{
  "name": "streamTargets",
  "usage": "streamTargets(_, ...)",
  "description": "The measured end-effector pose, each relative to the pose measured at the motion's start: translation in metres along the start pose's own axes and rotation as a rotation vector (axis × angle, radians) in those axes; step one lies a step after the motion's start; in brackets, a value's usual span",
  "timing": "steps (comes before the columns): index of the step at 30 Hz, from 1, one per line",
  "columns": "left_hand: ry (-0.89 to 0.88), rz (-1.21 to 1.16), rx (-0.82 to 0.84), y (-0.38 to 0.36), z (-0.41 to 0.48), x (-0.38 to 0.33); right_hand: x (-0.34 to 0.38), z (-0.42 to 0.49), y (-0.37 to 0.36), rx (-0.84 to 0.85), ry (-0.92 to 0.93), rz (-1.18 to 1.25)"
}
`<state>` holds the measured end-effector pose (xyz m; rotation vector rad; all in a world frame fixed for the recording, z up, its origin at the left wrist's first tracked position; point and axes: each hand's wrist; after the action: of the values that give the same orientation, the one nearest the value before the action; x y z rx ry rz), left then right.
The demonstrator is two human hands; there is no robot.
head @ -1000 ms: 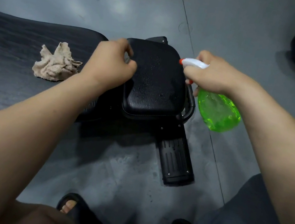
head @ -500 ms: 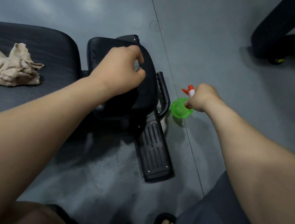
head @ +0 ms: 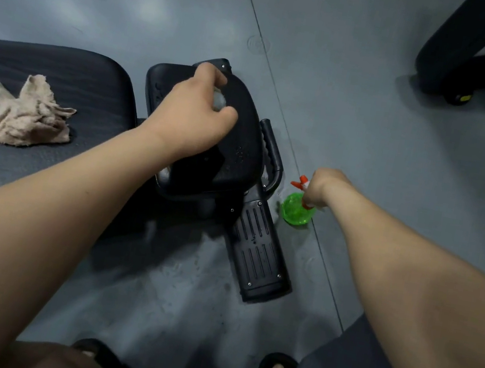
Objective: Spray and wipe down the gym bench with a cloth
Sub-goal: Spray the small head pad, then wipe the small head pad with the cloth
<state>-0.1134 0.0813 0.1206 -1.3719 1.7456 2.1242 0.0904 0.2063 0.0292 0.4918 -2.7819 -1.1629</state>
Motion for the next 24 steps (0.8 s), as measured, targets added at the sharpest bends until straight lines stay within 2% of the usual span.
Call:
streamTargets(2,0.02,0.004,-0.023,0.004,0.001,0.005,-0.003,0.001,0.013,-0.022,-0.026,-0.022)
streamTargets(4,0.04,-0.027,-0.059,0.009,0.001,0.011,0.004,-0.003,0.027,-0.139,0.042,-0.073)
streamTargets(6,0.048,-0.093,-0.092,0.015,0.002,0.016,0.016,-0.01,0.046,-0.351,0.042,0.081)
streamTargets(8,0.068,-0.151,-0.108,0.023,0.003,0.021,0.035,-0.019,0.064,-0.519,0.121,0.35)
streamTargets(10,0.108,-0.274,-0.093,0.033,0.006,0.028,0.062,-0.033,0.077,-0.575,0.28,0.642)
streamTargets(12,0.177,-0.417,-0.09,0.041,0.007,0.033,0.091,-0.048,0.081,-0.48,0.453,0.932)
streamTargets(14,0.226,-0.499,-0.107,0.048,0.007,0.039,0.115,-0.053,0.078,-0.299,0.568,1.113)
streamTargets(18,0.301,-0.661,-0.087,0.059,0.003,0.055,0.137,-0.048,0.068,-0.13,0.669,1.157)
streamTargets(21,0.331,-0.648,-0.125,0.066,0.001,0.059,0.144,-0.047,0.068,-0.05,0.718,1.179)
streamTargets(24,0.342,-0.588,-0.149,0.069,0.002,0.059,0.15,-0.045,0.072,-0.042,0.712,1.232)
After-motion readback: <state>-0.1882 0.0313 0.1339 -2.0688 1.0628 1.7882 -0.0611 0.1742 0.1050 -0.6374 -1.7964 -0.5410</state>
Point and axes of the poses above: each hand's wrist, its own z-axis towards the middle knuckle, its own y-axis out of the back of the hand, x = y × z, and after that the axes turned 8 degrees about -x, right-handed
